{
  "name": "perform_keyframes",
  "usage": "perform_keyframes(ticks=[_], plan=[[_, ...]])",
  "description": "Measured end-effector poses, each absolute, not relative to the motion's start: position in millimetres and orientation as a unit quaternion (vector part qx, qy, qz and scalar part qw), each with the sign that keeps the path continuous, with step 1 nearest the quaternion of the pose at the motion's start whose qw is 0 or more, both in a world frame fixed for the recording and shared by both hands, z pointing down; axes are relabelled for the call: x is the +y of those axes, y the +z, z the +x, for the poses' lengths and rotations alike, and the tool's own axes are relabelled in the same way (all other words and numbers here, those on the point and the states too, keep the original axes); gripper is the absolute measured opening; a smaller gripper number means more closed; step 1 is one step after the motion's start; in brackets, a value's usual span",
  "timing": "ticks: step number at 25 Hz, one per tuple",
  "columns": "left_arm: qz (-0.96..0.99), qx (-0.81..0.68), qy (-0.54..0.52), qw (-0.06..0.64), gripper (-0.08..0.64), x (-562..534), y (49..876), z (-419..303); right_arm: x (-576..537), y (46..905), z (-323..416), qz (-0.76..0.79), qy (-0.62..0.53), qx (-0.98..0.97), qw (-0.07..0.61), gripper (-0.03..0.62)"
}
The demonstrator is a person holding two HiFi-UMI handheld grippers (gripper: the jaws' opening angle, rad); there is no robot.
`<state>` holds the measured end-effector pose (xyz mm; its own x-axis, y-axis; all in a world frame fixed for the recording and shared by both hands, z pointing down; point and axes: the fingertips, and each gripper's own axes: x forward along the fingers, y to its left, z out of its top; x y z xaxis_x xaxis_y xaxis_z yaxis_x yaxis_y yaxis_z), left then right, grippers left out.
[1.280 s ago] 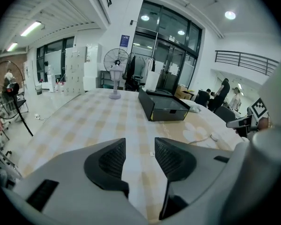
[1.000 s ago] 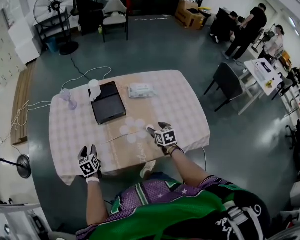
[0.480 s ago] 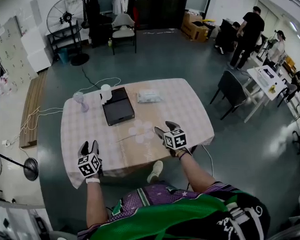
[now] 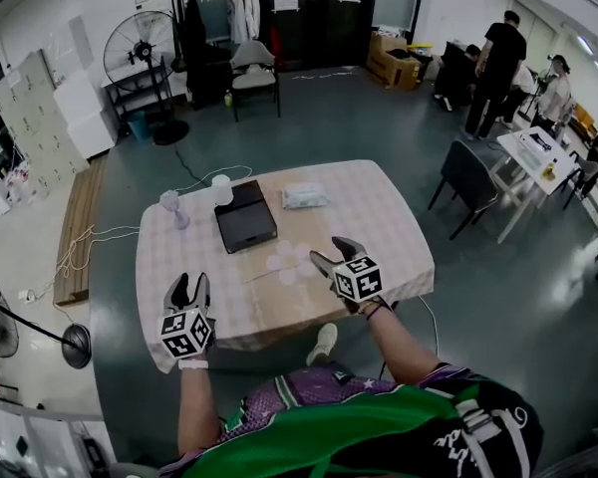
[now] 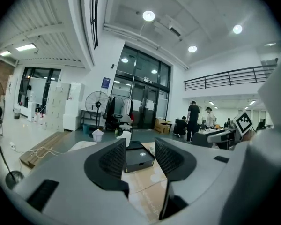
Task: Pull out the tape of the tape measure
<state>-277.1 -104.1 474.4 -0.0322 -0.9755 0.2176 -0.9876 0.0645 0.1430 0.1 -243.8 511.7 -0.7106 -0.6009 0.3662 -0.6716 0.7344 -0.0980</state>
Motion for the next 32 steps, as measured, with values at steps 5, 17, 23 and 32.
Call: perform_keyframes(ticks=[5, 17, 23, 32], plan=[[0.708, -0.699, 0.016, 0.1, 0.193, -104, 451, -249, -228, 481, 4, 0.338, 0.098, -0.927, 0.128, 0.273], [0.751, -0.657, -0.022, 0.054, 0.193, -91, 389, -186, -193, 415, 45, 0.343, 0.096, -0.932, 0.065, 0.273], [0.736, -0.675, -0.026, 0.048, 0.193, -91, 377, -163, -196, 385, 72, 0.324, 0.084, -0.942, 0.04, 0.272], [0.714, -0.699, -0.042, 0.028, 0.166, -71, 350, -97, -180, 353, 129, 0.3, 0.059, -0.952, 0.014, 0.235]])
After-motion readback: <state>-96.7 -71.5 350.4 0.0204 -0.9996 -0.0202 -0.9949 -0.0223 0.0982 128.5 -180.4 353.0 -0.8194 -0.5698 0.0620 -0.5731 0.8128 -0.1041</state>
